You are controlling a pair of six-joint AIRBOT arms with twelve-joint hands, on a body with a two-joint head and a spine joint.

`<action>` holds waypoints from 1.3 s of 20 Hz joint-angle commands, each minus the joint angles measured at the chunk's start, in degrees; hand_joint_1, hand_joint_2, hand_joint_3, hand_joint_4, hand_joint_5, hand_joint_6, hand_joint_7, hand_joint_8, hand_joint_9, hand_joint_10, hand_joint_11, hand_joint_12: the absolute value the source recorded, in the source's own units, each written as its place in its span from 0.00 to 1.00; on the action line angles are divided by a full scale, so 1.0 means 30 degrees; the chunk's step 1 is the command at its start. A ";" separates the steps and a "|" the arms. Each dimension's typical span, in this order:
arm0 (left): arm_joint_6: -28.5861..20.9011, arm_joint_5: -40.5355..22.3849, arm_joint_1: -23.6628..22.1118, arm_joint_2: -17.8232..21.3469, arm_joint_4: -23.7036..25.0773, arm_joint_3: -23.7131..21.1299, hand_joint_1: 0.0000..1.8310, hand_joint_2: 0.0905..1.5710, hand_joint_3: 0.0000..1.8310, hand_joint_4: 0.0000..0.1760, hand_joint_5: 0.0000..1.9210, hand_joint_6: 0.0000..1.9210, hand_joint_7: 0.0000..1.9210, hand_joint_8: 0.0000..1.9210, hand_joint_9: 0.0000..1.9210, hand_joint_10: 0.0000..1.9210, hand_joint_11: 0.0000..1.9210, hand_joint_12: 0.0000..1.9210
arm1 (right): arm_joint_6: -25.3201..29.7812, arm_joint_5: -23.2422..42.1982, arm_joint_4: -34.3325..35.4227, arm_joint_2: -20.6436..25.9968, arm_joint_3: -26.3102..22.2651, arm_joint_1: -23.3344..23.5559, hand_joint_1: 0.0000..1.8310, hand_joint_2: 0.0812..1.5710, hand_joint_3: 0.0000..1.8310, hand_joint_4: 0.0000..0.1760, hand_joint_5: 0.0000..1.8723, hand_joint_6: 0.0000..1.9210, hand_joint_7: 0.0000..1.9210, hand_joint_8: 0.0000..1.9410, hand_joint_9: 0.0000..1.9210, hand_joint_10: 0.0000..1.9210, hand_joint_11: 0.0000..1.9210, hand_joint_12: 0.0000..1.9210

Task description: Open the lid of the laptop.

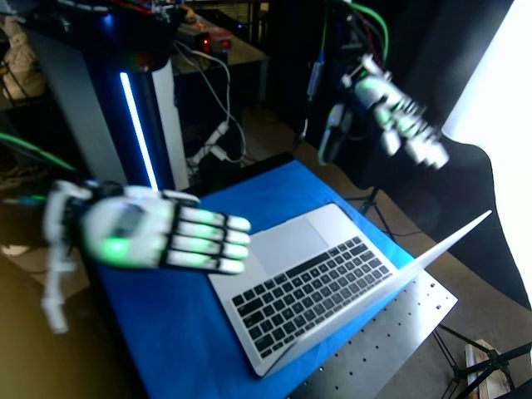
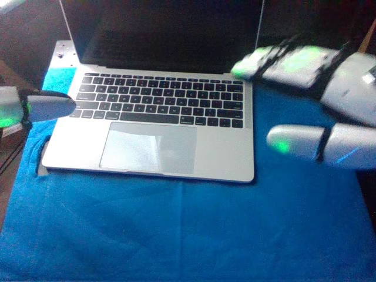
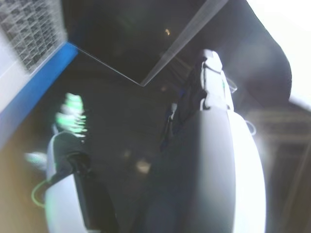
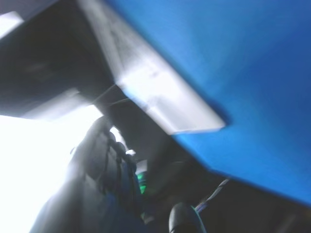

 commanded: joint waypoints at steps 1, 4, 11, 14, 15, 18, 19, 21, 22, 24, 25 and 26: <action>-0.0312 -0.4070 0.0497 -0.0010 -0.0544 -0.0167 0.32 0.54 0.00 1.00 0.00 0.00 0.00 0.00 0.00 0.00 0.00 0.00 | -0.0038 0.4471 0.1248 0.0229 -0.0239 -0.0304 0.07 0.86 0.00 0.00 0.14 0.00 0.13 0.00 0.12 0.00 0.10 0.02; -0.2458 -0.7288 0.3041 -0.0646 -0.1613 -0.0497 0.28 0.57 0.00 1.00 0.00 0.00 0.00 0.00 0.02 0.01 0.04 0.02 | -0.1793 0.9542 0.5310 0.1163 -0.1513 -0.3010 0.04 0.87 0.00 0.00 0.10 0.00 0.10 0.00 0.08 0.00 0.05 0.00; -0.5195 -1.2156 0.6424 -0.2703 -0.3642 -0.1118 0.17 0.68 0.00 1.00 0.00 0.00 0.04 0.00 0.04 0.00 0.02 0.05 | -0.1785 1.3482 0.9334 0.0791 -0.2670 -0.6120 0.25 0.70 0.00 0.02 0.03 0.00 0.08 0.00 0.08 0.00 0.09 0.03; -0.5547 -1.2156 0.6832 -0.3047 -0.4060 -0.1074 0.21 0.68 0.00 1.00 0.01 0.00 0.01 0.00 0.03 0.00 0.00 0.04 | -0.1107 1.3484 0.8971 0.0903 -0.2651 -0.6467 0.28 0.68 0.00 0.22 0.03 0.00 0.07 0.00 0.06 0.00 0.08 0.02; -0.5678 -1.2156 0.6894 -0.3054 -0.4071 -0.1076 0.21 0.68 0.00 1.00 0.02 0.00 0.01 0.00 0.03 0.00 0.00 0.00 | -0.0953 1.3484 0.8889 0.0995 -0.2657 -0.6561 0.28 0.67 0.00 0.22 0.03 0.00 0.07 0.00 0.05 0.00 0.08 0.02; -0.6843 -1.2160 0.6775 -0.2793 -0.3640 -0.0635 0.14 0.74 0.00 0.76 0.02 0.00 0.01 0.00 0.04 0.01 0.00 0.00 | -0.0847 1.3484 0.8874 0.1346 -0.2651 -0.6790 0.28 0.63 0.00 0.17 0.03 0.00 0.07 0.00 0.08 0.01 0.09 0.02; -0.6990 -1.2160 0.6607 -0.2667 -0.3510 -0.0517 0.17 0.76 0.01 0.39 0.03 0.00 0.03 0.00 0.07 0.01 0.02 0.01 | -0.0849 1.3488 0.8750 0.1432 -0.2649 -0.6788 0.27 0.63 0.00 0.22 0.01 0.00 0.05 0.00 0.08 0.01 0.10 0.03; -0.6973 -1.2164 0.6133 -0.2214 -0.3128 -0.0373 0.12 0.76 0.00 0.23 0.01 0.00 0.01 0.00 0.05 0.00 0.03 0.01 | -0.0901 1.3492 0.8081 0.1736 -0.2620 -0.6769 0.32 0.63 0.00 0.27 0.00 0.00 0.02 0.00 0.07 0.00 0.10 0.03; -0.6868 -1.2164 0.5748 -0.1882 -0.2706 -0.0324 0.03 0.74 0.00 0.00 0.00 0.00 0.00 0.00 0.04 0.00 0.01 0.00 | -0.1176 1.3492 0.7611 0.2000 -0.2647 -0.6693 0.32 0.64 0.00 0.06 0.02 0.01 0.01 0.00 0.06 0.00 0.09 0.02; -0.6502 -1.2166 0.4936 -0.1288 -0.2060 -0.0354 0.07 0.72 0.00 0.00 0.00 0.00 0.00 0.00 0.02 0.00 0.00 0.00 | -0.1948 1.3494 0.6704 0.2662 -0.2846 -0.6221 0.23 0.72 0.00 0.03 0.10 0.00 0.12 0.00 0.11 0.00 0.10 0.06; -0.6123 -1.2168 0.4531 -0.1001 -0.1768 -0.0360 0.15 0.73 0.00 0.00 0.00 0.00 0.00 0.00 0.02 0.00 0.00 0.00 | -0.2597 1.3495 0.6296 0.3100 -0.3002 -0.5868 0.19 0.75 0.00 0.06 0.09 0.01 0.12 0.00 0.12 0.00 0.00 0.34; -0.5873 -1.2168 0.4220 -0.0805 -0.1581 -0.0347 0.20 0.72 0.00 0.00 0.02 0.01 0.01 0.00 0.03 0.00 0.00 0.00 | -0.3157 1.3495 0.5961 0.3428 -0.3075 -0.5487 0.18 0.75 0.00 0.00 0.10 0.01 0.11 0.00 0.12 0.00 0.00 0.38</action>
